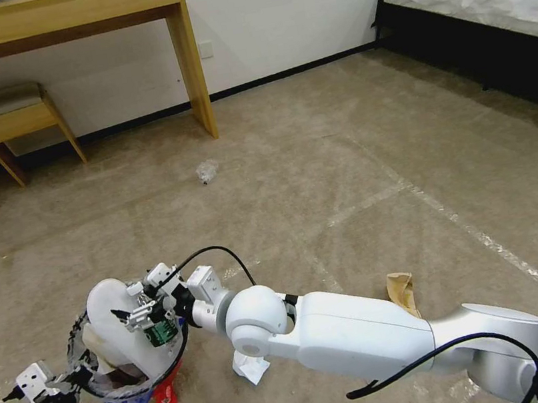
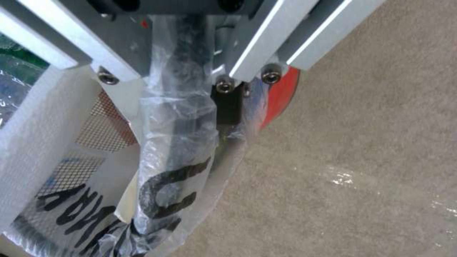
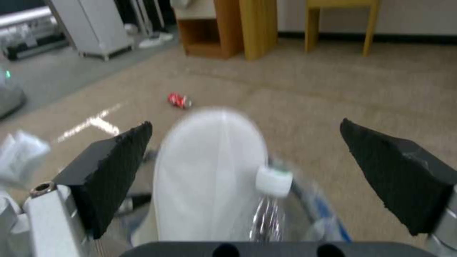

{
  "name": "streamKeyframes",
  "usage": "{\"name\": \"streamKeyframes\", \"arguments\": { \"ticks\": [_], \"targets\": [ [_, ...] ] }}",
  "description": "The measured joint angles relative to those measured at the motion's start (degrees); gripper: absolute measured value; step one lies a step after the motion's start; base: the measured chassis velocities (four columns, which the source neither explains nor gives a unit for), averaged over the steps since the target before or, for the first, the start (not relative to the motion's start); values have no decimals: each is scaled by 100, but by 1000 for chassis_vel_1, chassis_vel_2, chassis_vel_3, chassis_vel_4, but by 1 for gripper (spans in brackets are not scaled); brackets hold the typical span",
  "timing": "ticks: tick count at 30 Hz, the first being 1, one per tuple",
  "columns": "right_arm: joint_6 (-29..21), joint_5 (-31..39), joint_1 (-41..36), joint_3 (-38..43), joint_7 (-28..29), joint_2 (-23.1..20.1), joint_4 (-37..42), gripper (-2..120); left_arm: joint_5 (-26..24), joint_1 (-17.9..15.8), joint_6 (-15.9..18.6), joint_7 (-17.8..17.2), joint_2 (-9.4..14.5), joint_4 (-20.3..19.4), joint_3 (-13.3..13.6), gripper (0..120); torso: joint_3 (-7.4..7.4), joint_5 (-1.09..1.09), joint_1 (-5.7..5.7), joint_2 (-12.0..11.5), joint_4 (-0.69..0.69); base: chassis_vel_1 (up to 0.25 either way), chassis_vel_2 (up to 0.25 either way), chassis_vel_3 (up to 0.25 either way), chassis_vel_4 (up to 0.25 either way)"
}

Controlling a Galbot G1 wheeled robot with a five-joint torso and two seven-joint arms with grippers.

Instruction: Pick up the trash bin and place the garbage on the floor into it.

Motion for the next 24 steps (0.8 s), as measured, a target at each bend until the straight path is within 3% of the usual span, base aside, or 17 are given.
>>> {"name": "streamKeyframes", "arguments": {
  "ticks": [13, 24],
  "targets": [
    [-33, 258, 19, 755, -2, -66, 467, 100, -1, -13, 0, 0, 10, 29, -19, 1, 0, 0, 1, 0, 0, 0, 0, 0, 0],
    [-335, 390, -392, 2032, 79, -534, 561, 100, -83, -26, 2, -14, 80, 37, -202, 1, 0, 1, 0, 0, 0, 0, 0, 0, 0]
  ]
}}
